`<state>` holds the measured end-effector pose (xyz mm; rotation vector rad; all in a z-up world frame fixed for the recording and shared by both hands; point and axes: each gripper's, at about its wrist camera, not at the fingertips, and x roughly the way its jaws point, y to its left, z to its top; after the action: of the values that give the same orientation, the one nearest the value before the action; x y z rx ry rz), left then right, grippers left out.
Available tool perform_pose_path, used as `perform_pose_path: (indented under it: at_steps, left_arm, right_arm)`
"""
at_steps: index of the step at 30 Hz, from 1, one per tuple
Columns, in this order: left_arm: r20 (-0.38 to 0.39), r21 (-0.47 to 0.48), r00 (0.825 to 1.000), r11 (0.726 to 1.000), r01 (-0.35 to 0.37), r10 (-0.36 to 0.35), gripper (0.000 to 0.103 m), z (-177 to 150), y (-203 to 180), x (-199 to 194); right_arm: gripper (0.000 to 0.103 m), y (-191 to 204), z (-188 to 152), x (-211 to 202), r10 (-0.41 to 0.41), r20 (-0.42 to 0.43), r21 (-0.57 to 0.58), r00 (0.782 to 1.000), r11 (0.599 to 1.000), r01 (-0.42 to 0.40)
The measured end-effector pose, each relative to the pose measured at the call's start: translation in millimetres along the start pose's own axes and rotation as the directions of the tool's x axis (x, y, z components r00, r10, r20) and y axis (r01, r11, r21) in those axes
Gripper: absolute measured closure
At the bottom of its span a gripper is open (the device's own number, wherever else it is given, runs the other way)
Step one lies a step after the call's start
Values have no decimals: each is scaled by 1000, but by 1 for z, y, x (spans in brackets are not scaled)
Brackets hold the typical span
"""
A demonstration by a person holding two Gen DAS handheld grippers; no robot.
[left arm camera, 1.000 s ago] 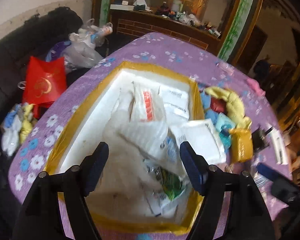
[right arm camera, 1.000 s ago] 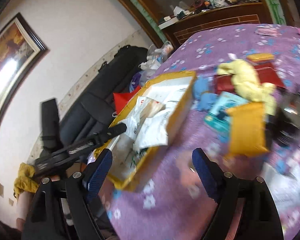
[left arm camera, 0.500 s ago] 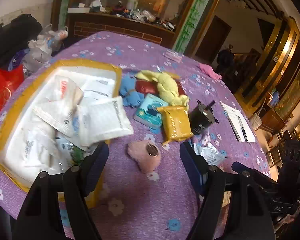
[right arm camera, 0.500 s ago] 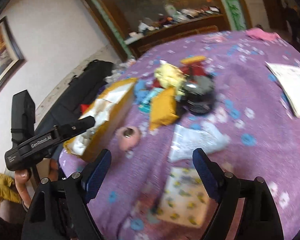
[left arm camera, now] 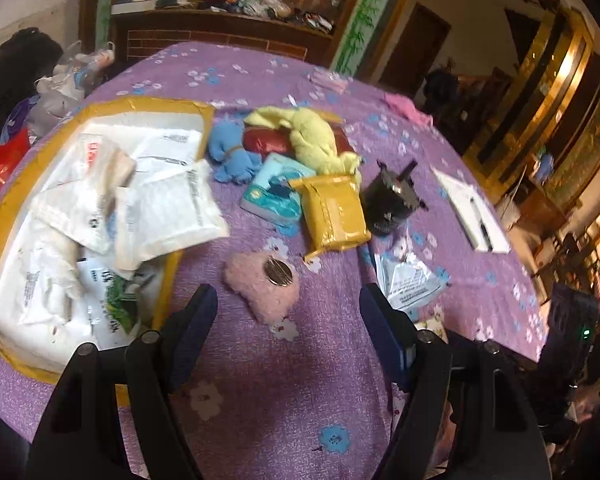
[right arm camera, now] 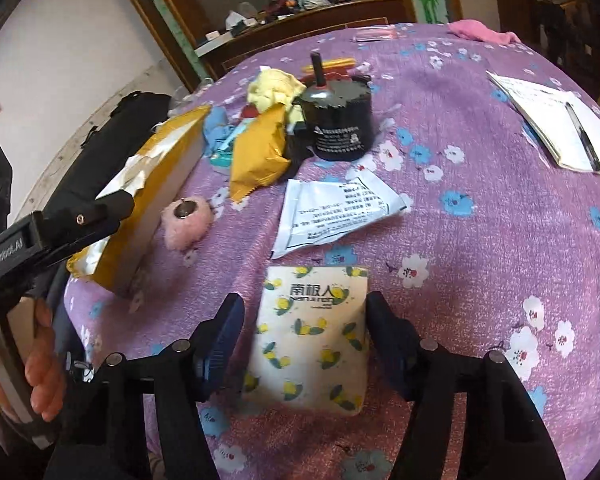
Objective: Organize soft objects
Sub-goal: 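Grasp the pink fluffy ball with the left tool while the right grasps the floral tissue pack, carry toward box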
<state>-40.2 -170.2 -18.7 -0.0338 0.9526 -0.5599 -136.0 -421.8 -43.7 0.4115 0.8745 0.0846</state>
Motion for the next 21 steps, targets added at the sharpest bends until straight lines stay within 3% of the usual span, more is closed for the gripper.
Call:
perform_pose_path:
  at_steps: [5,8,11,13,15,18,21]
  left_arm:
    - [-64,55,994,995,-83,87,30,6,-9,34]
    - [-72,98,977,976,-195,202,34,12,-14,54]
    - [-68,135,967,962,-236,246,55,13,-19,64]
    - [-65,161,963,955,-249,262,55,12,-21,66]
    - [-61,151,968,961,-231,242,62,11,-19,62]
    - [-60,85,992,991,-102,107,64,6,-10,44]
    - [-49,19,999,1000,-15,16,64,-1,-2,29]
  right_arm:
    - [49,0,-3,-4,2,7,-1,1000,1000,-2]
    - [50,-1,-3,-1,3,10,1,1000,1000,-3]
    - [50,-1,-3,3,4,14,6,1000,1000,-4]
    - [50,-2,-3,2,5,15,6,1000,1000,-5]
    - [51,-4,-3,2,17,16,19,1000,1000,-17]
    - [52,-8,-4,-1,41,35,48,999,998,-43]
    - [52,-13,-4,-3,71,49,72,996,995,-75]
